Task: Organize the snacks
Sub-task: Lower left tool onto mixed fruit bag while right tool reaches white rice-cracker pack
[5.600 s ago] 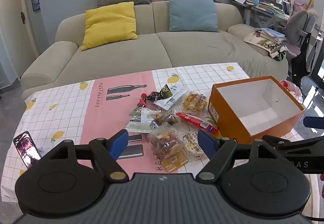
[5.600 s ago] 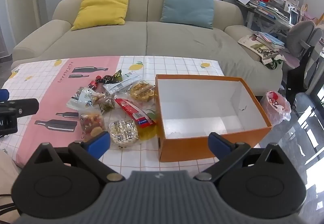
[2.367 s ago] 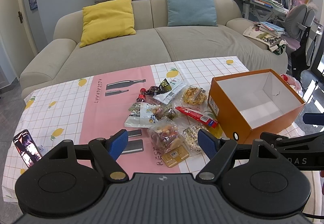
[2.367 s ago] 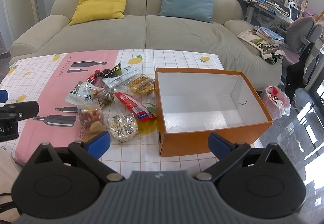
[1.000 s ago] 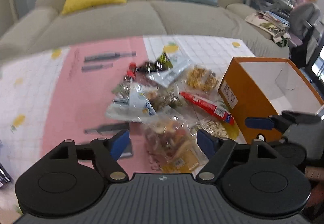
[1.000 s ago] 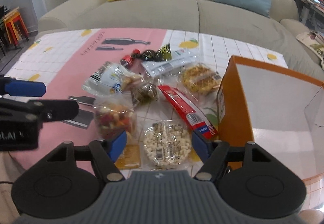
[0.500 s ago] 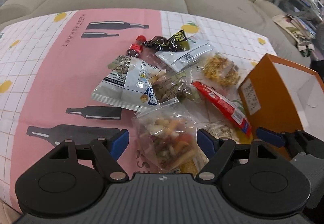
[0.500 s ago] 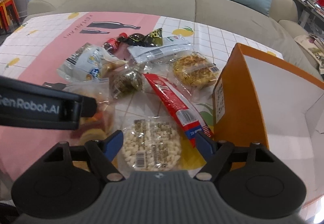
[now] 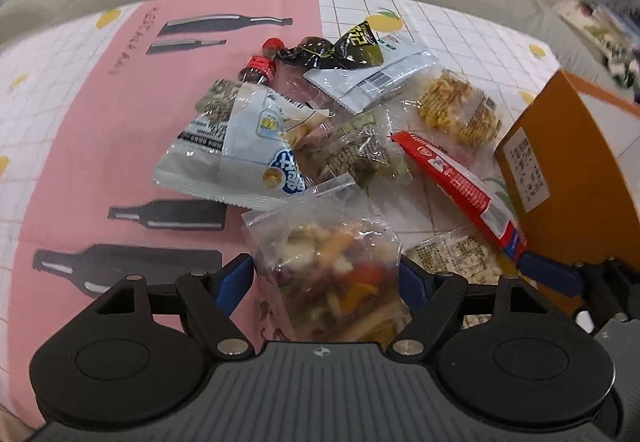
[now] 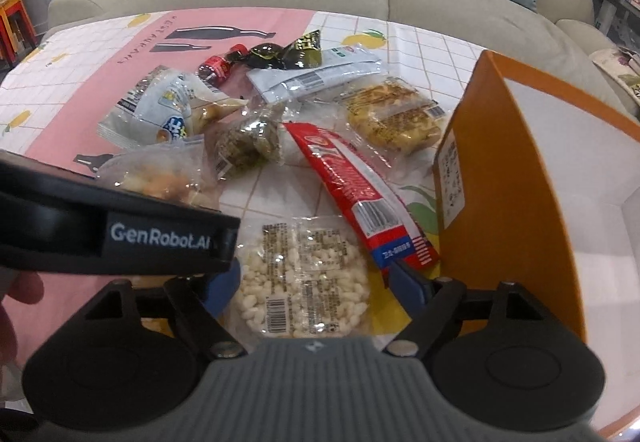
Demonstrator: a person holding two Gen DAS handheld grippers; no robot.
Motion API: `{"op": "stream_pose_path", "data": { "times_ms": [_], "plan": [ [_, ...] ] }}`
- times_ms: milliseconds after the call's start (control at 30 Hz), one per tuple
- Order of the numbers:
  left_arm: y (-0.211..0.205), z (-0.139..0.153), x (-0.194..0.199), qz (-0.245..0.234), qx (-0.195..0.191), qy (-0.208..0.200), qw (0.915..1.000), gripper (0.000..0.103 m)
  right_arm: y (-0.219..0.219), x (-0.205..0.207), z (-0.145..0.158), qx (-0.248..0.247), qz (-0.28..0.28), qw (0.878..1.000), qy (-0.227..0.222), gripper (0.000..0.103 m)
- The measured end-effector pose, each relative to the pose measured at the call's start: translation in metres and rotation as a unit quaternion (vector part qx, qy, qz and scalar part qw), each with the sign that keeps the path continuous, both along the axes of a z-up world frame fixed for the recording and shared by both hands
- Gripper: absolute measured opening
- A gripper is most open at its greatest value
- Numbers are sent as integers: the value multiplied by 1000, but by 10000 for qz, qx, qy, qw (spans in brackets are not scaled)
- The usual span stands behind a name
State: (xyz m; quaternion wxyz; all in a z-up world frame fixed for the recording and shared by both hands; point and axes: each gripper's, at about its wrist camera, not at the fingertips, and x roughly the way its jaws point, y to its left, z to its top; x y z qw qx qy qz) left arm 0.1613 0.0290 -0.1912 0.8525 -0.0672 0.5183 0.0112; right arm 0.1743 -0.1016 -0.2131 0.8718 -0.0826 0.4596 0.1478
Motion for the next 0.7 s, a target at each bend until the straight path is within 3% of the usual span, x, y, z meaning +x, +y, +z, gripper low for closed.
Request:
{"op": "stream_pose_path", "data": {
  "times_ms": [100, 267, 433, 500, 700],
  "plan": [
    [12, 2, -5, -14, -288, -50, 9996, 81, 1, -2, 0, 64, 32, 10000, -24, 87],
    [26, 4, -12, -334, -292, 48, 9990, 79, 2, -4, -2, 171, 76, 9998, -39, 88],
    [45, 4, -17, -409, -350, 210, 9983, 80, 2, -2, -10, 85, 101, 9999, -9, 88],
    [50, 3, -17, -340, -353, 228, 9985, 85, 3, -1, -15, -10, 106, 9999, 79, 88],
    [59, -5, -14, -106, -620, 338, 9975, 87, 3, 0, -26, 8, -9, 9994, 341, 89]
  ]
}}
